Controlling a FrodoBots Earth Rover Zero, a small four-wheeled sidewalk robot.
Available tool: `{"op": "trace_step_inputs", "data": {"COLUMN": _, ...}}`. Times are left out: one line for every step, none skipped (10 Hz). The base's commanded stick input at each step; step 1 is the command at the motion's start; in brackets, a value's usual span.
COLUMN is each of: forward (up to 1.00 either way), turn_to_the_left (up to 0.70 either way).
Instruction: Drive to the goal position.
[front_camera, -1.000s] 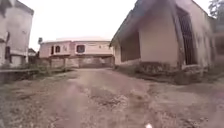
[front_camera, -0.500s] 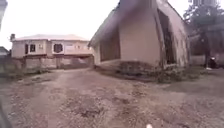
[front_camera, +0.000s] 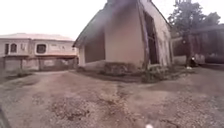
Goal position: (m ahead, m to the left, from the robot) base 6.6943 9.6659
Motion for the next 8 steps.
{"op": "trace_step_inputs", "data": {"forward": 0.00, "turn_to_the_left": 0.00}}
{"op": "trace_step_inputs", "data": {"forward": 0.00, "turn_to_the_left": 0.00}}
{"op": "trace_step_inputs", "data": {"forward": 0.00, "turn_to_the_left": 0.19}}
{"op": "trace_step_inputs", "data": {"forward": 0.00, "turn_to_the_left": 0.45}}
{"op": "trace_step_inputs", "data": {"forward": 0.00, "turn_to_the_left": 0.45}}
{"op": "trace_step_inputs", "data": {"forward": 0.00, "turn_to_the_left": 0.45}}
{"op": "trace_step_inputs", "data": {"forward": 0.00, "turn_to_the_left": 0.45}}
{"op": "trace_step_inputs", "data": {"forward": 0.00, "turn_to_the_left": 0.00}}
